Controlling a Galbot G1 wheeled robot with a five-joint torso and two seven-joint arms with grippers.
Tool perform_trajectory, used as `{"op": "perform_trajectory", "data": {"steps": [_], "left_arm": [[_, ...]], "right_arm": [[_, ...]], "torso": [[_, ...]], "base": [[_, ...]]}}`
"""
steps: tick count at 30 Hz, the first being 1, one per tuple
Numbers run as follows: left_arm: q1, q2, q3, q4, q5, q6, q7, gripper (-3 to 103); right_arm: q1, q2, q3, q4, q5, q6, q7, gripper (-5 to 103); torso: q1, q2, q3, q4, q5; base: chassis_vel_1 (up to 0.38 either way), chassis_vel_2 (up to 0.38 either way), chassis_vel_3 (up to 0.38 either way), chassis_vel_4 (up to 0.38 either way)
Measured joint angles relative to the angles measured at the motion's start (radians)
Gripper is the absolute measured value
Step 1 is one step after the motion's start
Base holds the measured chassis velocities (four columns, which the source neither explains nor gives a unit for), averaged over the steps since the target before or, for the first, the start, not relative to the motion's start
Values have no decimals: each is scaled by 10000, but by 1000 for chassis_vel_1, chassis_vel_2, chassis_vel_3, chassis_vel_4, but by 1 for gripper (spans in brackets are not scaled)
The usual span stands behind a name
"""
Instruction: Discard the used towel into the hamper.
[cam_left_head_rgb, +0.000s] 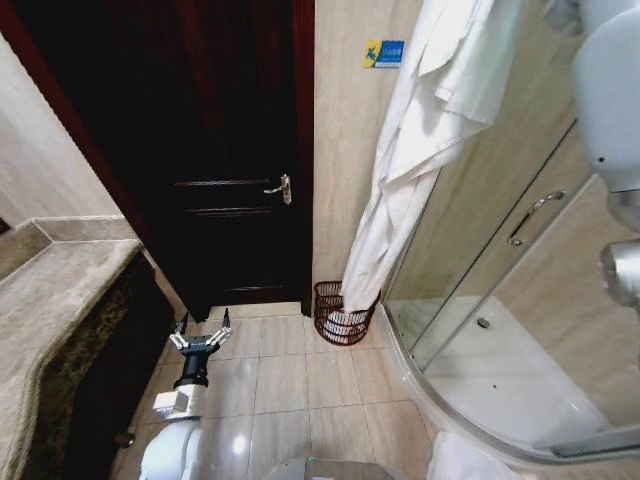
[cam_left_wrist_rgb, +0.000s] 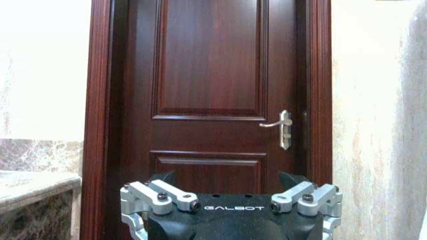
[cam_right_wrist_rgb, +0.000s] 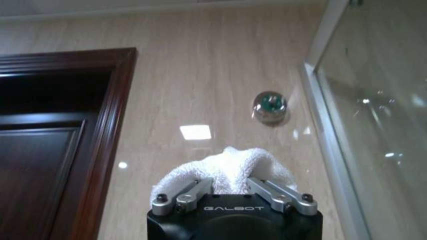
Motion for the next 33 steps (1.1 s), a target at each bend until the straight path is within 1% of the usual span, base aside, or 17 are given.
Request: {"op": "perform_trajectory", "data": {"steps": [6,14,20,33], "left_arm": [[88,1,42,-23,27,-156,62,100],[155,-58,-41,31,25,-408,142,100],[233,-54,-145,46,-2,-545,229,100],[380,-87,-296,19,-123,-779,269,100]], "right_arm": [[-37,139,-5,119,18,-64,57,8],[386,517,-222,-336,28,-84,34,8],[615,667,-388,-599,-39,-177,-155,8],[661,696,-464,-772,-61,-179,-185,8]], "torso": [[-1,0,0,0,-3],[0,0,0,2,-4],[0,0,0,0,-1],[0,1,0,1,-2]], "base": [[0,0,0,0],[0,0,0,0],[-37,42,43,-31],[-72,68,74,-66]]}}
